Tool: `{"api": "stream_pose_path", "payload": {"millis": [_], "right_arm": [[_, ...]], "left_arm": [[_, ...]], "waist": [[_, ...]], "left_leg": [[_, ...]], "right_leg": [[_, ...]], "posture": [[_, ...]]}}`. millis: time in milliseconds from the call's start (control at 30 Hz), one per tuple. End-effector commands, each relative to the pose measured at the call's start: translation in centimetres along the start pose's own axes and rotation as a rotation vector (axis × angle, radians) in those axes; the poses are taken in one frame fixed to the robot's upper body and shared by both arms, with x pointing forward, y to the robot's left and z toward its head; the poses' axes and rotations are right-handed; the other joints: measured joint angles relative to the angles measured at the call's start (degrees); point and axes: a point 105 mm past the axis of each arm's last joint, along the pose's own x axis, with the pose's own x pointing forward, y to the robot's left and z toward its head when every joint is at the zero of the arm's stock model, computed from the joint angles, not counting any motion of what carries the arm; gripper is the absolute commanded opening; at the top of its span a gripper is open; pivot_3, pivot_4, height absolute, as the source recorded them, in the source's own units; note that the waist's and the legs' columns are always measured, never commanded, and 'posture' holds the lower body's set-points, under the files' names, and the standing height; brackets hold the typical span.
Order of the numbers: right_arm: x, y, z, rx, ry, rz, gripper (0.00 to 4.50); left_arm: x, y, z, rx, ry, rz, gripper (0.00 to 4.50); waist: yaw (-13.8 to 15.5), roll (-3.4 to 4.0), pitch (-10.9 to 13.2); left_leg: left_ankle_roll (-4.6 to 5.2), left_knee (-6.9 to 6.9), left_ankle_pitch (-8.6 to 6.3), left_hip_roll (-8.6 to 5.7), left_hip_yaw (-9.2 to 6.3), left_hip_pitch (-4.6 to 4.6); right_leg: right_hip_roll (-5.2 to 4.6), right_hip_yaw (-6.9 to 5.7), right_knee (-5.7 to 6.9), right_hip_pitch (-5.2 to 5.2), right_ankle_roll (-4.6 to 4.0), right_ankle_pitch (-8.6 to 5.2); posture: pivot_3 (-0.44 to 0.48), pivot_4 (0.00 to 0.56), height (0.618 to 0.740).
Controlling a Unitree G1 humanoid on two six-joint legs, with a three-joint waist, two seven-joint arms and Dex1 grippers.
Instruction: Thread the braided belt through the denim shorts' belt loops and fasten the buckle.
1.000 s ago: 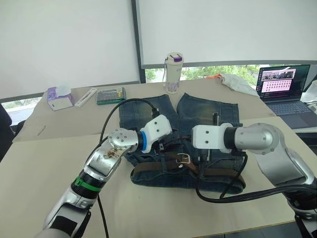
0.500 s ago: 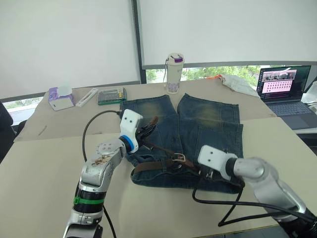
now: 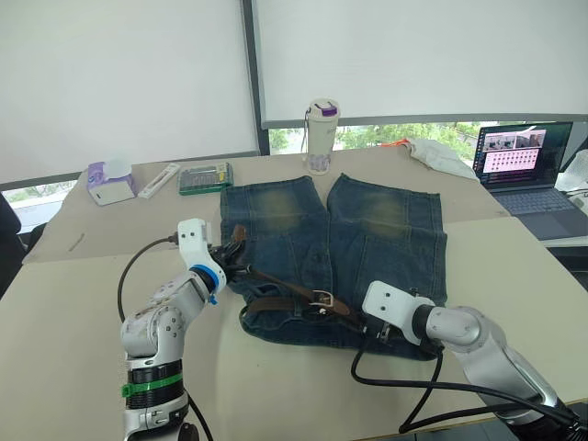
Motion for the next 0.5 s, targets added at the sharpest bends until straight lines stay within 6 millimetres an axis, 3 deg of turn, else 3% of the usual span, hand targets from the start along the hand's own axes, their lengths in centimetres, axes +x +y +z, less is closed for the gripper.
{"api": "stream_pose_path", "payload": {"millis": [33,100,200,267,367,500], "right_arm": [[-0.2,-0.2,0.9,0.010,-0.043,-0.004,1.76],[-0.2,-0.2,0.8,-0.003,-0.041,0.001,1.76],[-0.2,0.1,0.4,-0.007,-0.026,0.001,1.76],[-0.2,0.2,0.4,-0.001,-0.028,-0.002,1.76],[-0.1,0.3,0.6,0.007,-0.037,-0.003,1.76],[0.0,0.1,0.8,0.013,-0.045,-0.006,1.76]], "left_arm": [[-0.4,-2.5,1.4,0.168,-0.016,-0.177,0.03],[-0.2,-2.5,1.8,0.109,-0.023,-0.183,0.03],[0.3,1.8,2.8,-0.138,-0.064,0.034,0.03],[0.4,2.8,3.3,-0.215,-0.080,0.077,0.03],[0.7,1.7,4.0,-0.169,-0.069,0.011,0.03],[0.8,-3.0,3.6,0.170,-0.009,-0.229,0.03]], "waist": [[0.0,0.02,0.0],[0.0,0.02,0.0],[0.3,-0.05,0.0],[0.0,-0.07,0.0],[-0.3,-0.07,0.0],[-0.3,-0.08,0.0]], "left_leg": [[0.00,-0.01,0.00,-0.01,0.00,0.02],[0.00,-0.02,0.00,-0.01,0.00,0.02],[0.00,0.03,0.00,-0.02,-0.04,0.01],[0.00,0.03,0.00,0.00,-0.04,0.01],[-0.07,-0.02,-0.04,0.04,-0.03,0.03],[-0.07,-0.01,-0.04,-0.01,-0.05,0.02]], "right_leg": [[-0.01,0.00,0.00,0.01,0.00,0.00],[-0.01,0.00,-0.01,0.01,0.00,0.00],[-0.05,-0.04,-0.04,0.05,0.00,0.00],[-0.02,-0.05,-0.03,0.04,0.00,0.00],[0.02,0.00,0.02,-0.01,-0.01,0.00],[0.00,-0.01,0.01,-0.03,-0.01,0.00]], "posture": [[0.000,0.150,0.740],[0.000,0.150,0.740],[0.000,0.150,0.740],[0.000,0.150,0.740],[0.000,0.150,0.740],[0.000,0.150,0.740]]}}
